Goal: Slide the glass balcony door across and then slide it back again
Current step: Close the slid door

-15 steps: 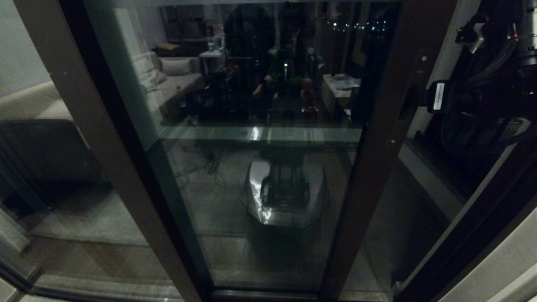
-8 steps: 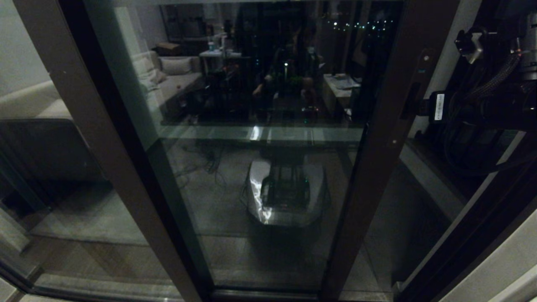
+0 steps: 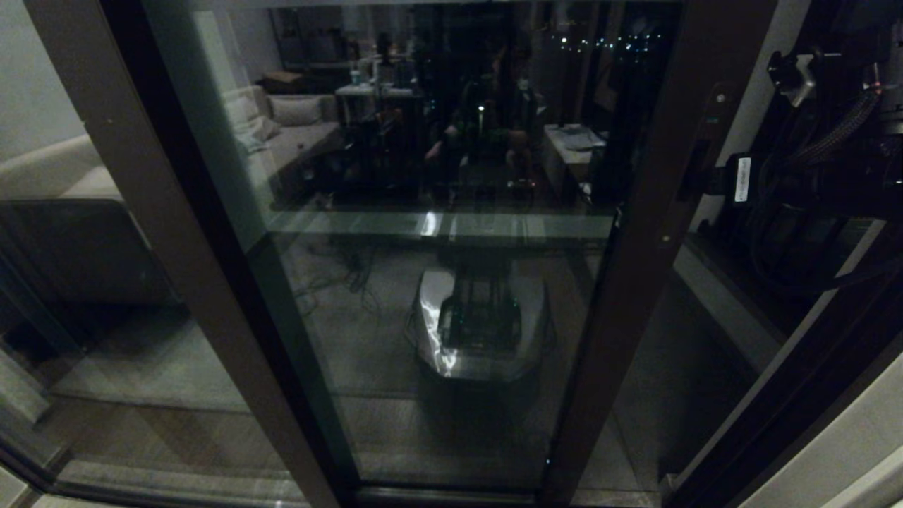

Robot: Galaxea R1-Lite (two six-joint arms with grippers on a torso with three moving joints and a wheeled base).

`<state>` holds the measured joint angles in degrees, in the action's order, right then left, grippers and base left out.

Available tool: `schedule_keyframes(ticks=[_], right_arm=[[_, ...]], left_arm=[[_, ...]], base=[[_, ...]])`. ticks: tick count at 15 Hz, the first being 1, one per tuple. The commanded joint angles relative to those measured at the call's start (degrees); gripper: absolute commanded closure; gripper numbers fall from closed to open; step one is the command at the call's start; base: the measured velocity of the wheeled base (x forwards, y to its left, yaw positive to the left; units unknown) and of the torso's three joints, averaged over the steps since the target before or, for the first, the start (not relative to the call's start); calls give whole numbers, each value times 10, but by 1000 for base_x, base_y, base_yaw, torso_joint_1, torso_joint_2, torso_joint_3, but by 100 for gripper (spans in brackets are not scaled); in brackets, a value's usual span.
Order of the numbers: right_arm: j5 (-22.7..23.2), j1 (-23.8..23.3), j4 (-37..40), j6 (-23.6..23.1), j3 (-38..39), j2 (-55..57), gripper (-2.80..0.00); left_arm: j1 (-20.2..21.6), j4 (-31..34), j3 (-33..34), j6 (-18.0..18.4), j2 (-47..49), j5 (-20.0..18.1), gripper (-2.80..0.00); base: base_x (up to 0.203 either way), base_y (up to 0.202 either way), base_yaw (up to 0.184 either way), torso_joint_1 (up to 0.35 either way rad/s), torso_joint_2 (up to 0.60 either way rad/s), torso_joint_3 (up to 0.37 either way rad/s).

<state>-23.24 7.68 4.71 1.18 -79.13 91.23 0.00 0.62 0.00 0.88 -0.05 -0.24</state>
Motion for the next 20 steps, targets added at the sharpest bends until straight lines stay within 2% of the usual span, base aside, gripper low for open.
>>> schedule_keyframes(ticks=[1,6,20], right_arm=[[-3,-4,0,0,1,-1,-280],[-3,-10,-1,0,3,-1,-280],[40,-55,-8,-13,3,-10,-280]], left_arm=[[0,0,1,0,0,0,0],[0,0,1,0,0,0,0],[0,0,1,0,0,0,0]], base=[[0,0,0,0,0,0],[0,0,0,0,0,0],[0,0,0,0,0,0]])
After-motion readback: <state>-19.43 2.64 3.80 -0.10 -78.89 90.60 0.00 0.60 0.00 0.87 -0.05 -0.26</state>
